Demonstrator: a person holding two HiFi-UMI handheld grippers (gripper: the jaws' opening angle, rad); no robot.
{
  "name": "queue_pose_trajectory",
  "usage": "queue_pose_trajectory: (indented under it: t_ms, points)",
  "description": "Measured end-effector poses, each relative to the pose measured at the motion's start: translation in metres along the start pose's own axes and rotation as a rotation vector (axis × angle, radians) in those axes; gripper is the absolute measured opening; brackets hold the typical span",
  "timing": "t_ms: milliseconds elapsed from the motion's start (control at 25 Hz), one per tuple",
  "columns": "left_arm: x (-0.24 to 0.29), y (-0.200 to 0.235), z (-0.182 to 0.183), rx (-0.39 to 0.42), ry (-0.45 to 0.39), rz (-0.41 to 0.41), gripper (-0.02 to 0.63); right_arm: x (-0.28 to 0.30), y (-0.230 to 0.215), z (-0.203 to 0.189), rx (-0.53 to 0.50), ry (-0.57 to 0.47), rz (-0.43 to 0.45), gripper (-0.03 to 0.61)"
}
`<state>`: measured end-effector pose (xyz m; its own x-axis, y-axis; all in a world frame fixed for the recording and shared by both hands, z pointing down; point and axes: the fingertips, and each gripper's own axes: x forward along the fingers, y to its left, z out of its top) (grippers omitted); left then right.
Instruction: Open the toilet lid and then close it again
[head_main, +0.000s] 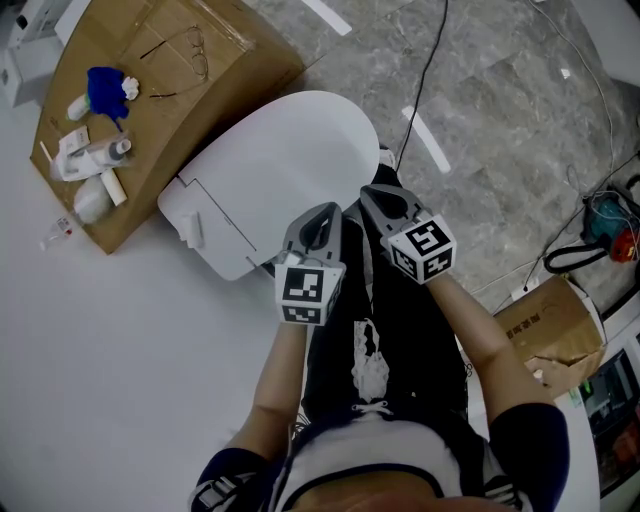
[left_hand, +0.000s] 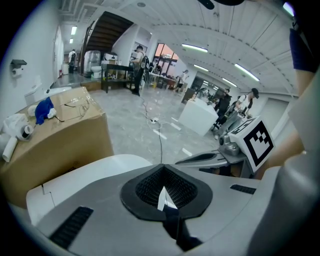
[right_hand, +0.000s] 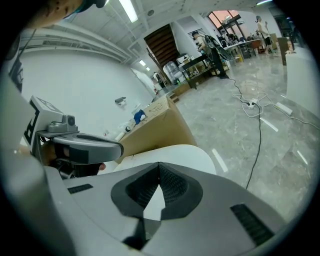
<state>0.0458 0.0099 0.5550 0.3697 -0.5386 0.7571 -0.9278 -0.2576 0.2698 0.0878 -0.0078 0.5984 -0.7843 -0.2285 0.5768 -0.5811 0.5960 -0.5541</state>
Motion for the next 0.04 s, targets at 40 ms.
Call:
queue_pose_trajectory:
  t_ms: [40]
  points:
    - [0.0001, -0.0011, -0.0006, 0.002, 0.002, 0.000, 0.007, -0.0005, -0.0003, -0.0014, 0.003, 0.005, 0.001, 0.006]
